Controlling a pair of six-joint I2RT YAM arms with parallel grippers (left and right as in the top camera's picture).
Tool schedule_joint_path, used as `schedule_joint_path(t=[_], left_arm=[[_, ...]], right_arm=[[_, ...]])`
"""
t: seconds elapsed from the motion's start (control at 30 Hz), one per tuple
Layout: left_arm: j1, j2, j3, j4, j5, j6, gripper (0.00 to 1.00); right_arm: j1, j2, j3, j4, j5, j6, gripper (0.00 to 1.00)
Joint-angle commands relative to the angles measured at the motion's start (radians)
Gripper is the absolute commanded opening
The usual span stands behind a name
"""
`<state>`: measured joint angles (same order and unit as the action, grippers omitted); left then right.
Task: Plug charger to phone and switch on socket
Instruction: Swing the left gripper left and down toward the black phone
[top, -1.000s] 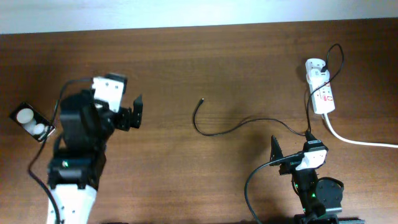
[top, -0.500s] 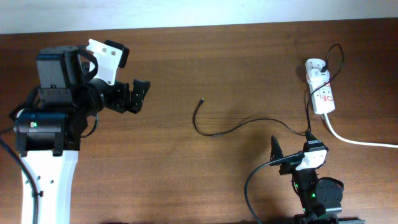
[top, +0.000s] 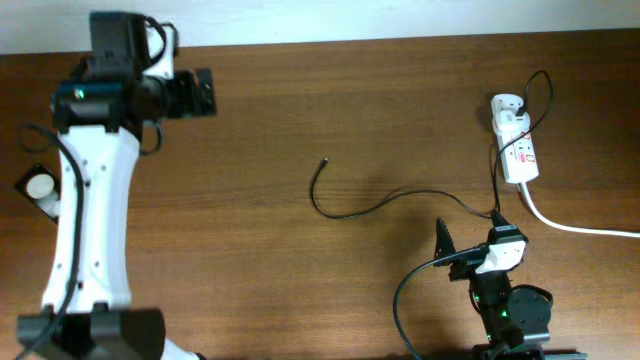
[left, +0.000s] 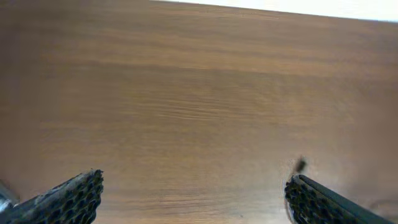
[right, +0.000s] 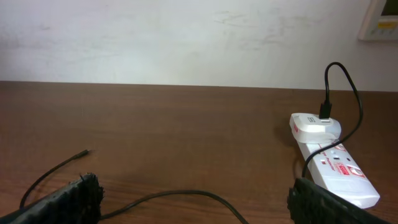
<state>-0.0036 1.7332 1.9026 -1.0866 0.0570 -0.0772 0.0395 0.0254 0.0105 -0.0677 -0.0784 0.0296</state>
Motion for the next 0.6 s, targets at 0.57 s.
schedule_joint_path(t=[0.57], left_arm=[[0.631, 0.472, 0.061, -0.118, -0.073, -0.244, 0.99]], right_arm=[[0.006, -0.003, -0.005, -0.005, 0.005, 0.005, 0.99]])
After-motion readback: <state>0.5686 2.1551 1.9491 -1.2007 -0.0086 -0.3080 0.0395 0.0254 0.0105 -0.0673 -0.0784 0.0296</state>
